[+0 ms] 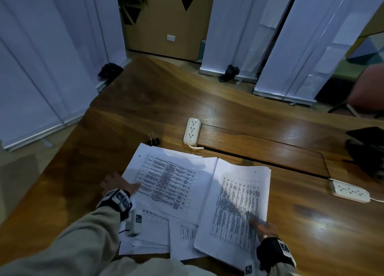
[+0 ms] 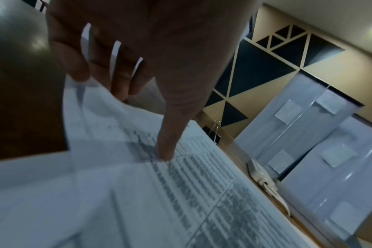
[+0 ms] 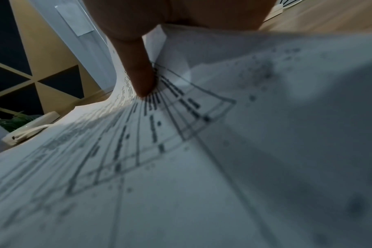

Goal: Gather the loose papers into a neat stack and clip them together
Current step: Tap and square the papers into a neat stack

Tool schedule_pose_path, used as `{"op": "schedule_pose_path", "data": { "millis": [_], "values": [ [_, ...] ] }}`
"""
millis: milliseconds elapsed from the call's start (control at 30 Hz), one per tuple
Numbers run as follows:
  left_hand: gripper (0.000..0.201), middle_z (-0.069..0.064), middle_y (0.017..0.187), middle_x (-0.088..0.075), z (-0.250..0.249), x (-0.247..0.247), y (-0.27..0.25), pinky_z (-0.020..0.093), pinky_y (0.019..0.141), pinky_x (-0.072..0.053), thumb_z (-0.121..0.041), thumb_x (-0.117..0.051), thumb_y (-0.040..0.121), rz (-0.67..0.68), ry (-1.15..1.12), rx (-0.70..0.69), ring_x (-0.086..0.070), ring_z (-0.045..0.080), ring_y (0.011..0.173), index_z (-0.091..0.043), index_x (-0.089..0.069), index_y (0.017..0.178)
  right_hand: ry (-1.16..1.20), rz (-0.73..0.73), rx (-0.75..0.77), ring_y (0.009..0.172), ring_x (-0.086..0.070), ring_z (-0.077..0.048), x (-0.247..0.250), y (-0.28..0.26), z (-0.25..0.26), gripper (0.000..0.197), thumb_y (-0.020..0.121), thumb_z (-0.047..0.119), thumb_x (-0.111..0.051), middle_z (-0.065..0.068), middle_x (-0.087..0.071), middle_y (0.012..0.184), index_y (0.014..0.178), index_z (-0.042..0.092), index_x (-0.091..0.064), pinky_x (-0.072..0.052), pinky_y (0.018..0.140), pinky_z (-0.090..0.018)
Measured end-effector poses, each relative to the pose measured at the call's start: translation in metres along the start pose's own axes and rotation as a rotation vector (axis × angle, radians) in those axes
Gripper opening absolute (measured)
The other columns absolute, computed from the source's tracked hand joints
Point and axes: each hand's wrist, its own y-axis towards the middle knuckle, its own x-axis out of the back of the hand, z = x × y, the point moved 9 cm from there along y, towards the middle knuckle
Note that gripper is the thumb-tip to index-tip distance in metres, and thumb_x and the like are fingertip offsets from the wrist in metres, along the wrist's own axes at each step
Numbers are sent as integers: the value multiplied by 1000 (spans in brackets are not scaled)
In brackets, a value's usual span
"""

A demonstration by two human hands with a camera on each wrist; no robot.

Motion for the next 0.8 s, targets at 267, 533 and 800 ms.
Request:
{"op": "schedule_pose_path", "data": {
  "millis": [267,533,800],
  "values": [
    [56,18,136,-47,-7,-3,4,45,99,-44,-34,-67,80,97,-56,7,-46,37,122,-7,-52,126,29,9,-46,117,-50,-44,-5,-2,-6,73,78,30,-69,-29,-46,136,133,-7,-39,-42,100,-49],
    [20,17,104,-60,-86,120,-30,39,81,-42,-25,-47,94,-115,-190,-517,-57,35,94,-8,-52,103,72,13,-74,116,-50,-43,-4,0,-8,75,79,27,-69,-29,-44,138,137,-5,-33,-41,100,-46],
    [28,15,97,-67,-194,145,-87,37,79,-52,-23,-43,87,-31,-212,-898,-64,33,91,-5,-64,93,86,28,-56,106,-57,-37,0,0,-5,69,83,23,-66,-30,-47,134,136,-8,-35,-46,92,-42]
  ]
}}
